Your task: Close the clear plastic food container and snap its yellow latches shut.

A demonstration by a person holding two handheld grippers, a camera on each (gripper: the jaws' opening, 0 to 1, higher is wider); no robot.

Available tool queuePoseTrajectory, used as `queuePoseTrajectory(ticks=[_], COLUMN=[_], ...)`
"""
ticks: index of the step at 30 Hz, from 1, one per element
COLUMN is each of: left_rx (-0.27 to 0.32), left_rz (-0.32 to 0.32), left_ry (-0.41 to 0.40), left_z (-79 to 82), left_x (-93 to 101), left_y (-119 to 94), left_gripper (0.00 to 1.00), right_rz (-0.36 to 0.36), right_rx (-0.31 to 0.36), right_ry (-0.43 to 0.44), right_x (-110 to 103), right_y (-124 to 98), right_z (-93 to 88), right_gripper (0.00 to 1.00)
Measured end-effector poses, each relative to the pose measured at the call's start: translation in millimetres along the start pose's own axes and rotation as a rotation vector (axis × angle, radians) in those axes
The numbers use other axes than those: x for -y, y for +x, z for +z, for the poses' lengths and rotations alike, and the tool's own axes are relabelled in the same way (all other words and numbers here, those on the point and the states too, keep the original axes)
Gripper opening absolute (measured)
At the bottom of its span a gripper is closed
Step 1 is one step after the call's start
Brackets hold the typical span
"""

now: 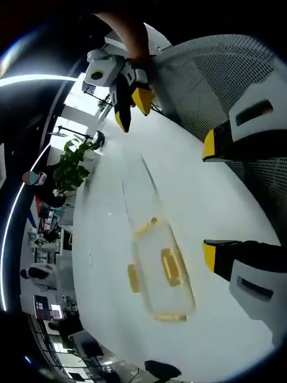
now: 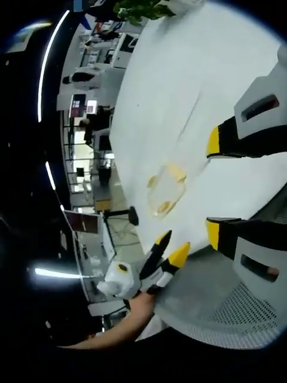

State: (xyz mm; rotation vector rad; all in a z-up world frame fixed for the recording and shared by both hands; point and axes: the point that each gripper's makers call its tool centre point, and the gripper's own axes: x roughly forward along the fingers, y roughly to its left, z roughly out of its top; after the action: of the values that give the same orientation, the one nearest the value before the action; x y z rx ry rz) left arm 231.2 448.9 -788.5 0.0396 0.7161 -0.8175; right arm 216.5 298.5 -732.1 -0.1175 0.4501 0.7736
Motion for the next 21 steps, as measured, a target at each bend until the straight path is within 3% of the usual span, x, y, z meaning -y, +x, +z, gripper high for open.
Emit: queuePoseTrajectory(ticks=[8, 21], left_rx=[-0.006, -0.002], left_rz=[-0.01, -0.003], left_ry=[0.01, 0.009], left_z=[-0.9, 0.0], left_x=[3.1, 2.2], left_y=[-0.1, -0.5], left_gripper=[0.54, 0.54], right_rz=[-0.021, -0.025], right_rx=[0.018, -0.017], right_ry=[-0.017, 0.004], right_x=[3.2, 4.9], right_y=[-1.7, -0.8], right_z=[2.9, -3.0], right_gripper=[0.39, 0.39])
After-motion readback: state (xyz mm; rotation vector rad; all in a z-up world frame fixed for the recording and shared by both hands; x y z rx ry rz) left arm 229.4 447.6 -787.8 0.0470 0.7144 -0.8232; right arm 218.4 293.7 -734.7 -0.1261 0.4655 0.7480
